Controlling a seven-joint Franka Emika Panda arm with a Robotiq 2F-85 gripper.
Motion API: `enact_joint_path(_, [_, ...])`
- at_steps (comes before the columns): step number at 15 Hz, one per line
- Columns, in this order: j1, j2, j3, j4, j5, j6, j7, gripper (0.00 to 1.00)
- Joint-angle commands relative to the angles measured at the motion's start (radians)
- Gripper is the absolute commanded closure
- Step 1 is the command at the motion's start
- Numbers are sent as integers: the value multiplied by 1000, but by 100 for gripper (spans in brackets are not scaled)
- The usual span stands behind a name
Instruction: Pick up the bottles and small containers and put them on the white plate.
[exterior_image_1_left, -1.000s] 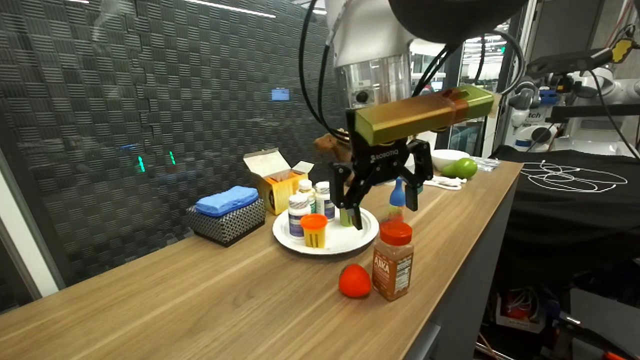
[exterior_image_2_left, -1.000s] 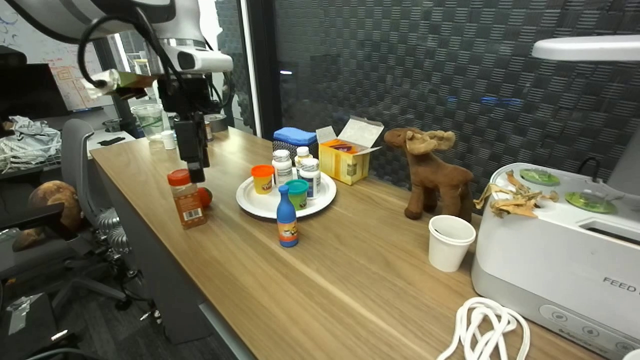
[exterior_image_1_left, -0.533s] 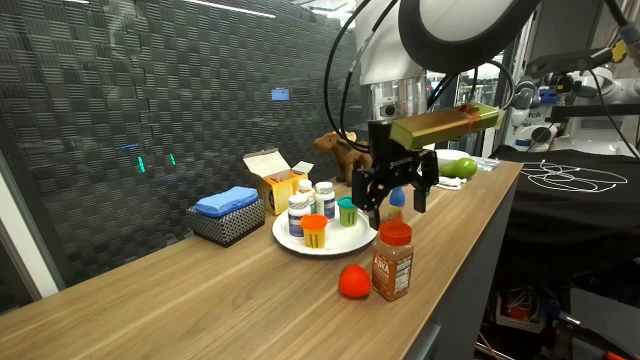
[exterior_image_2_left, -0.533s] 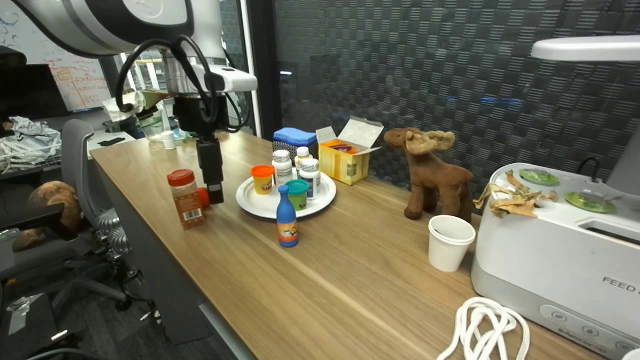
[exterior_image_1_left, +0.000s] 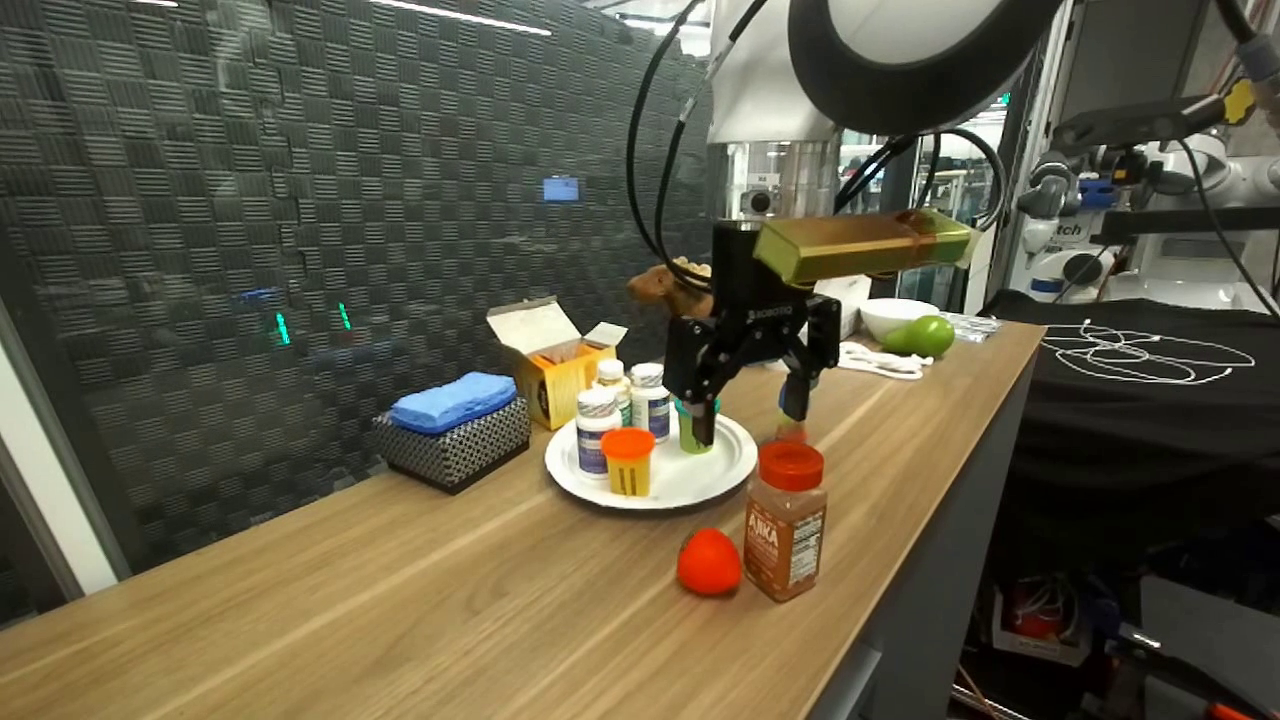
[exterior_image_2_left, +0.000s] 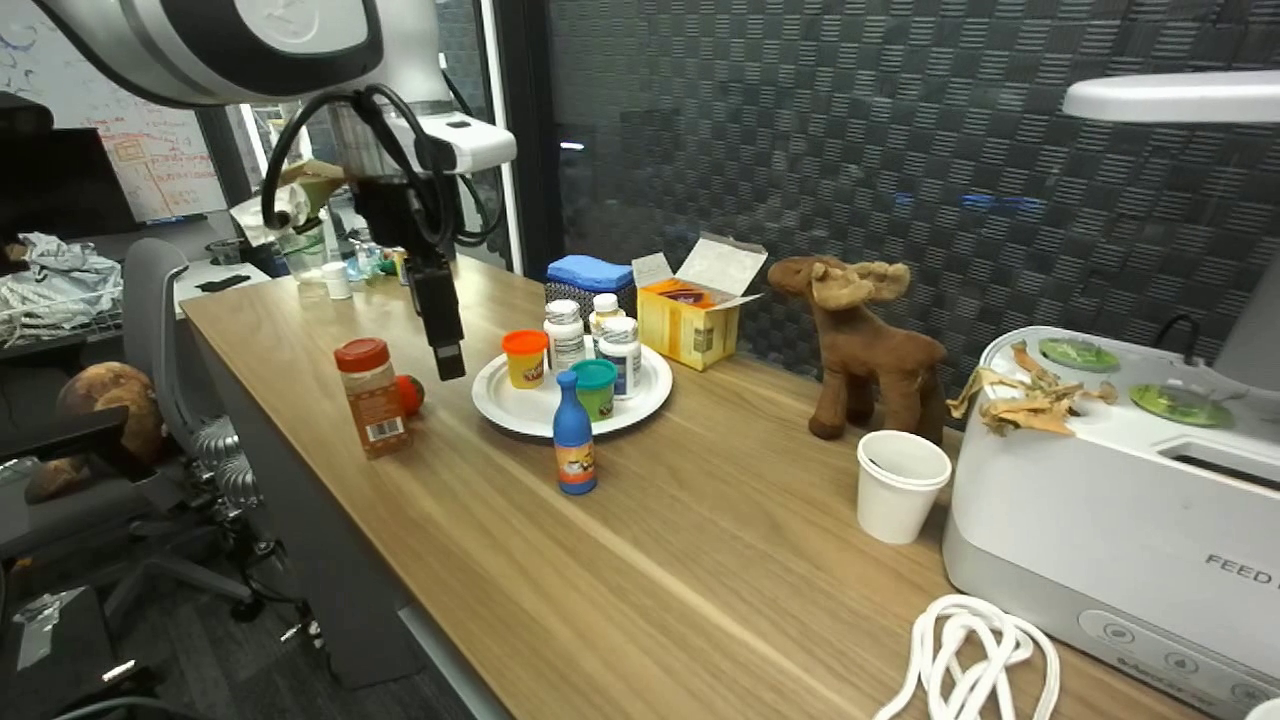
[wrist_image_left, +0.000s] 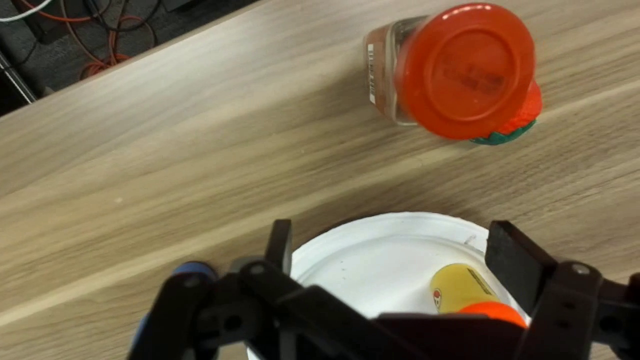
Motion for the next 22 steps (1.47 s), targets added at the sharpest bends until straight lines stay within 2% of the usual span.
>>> enact_joint_path(1, [6, -26, 14, -1, 59, -17, -26, 0])
enact_joint_path(6, [12, -40, 28, 14, 98, -63, -12, 0])
enact_joint_path(7, [32, -34, 51, 18, 99, -70, 40, 0])
enact_joint_path(13, [67, -34, 99, 20, 81, -123, 146, 0])
enact_joint_path(18, [72, -41, 112, 7, 14, -126, 304, 0])
enact_joint_path(22, [71, -39, 109, 3, -5, -155, 375, 0])
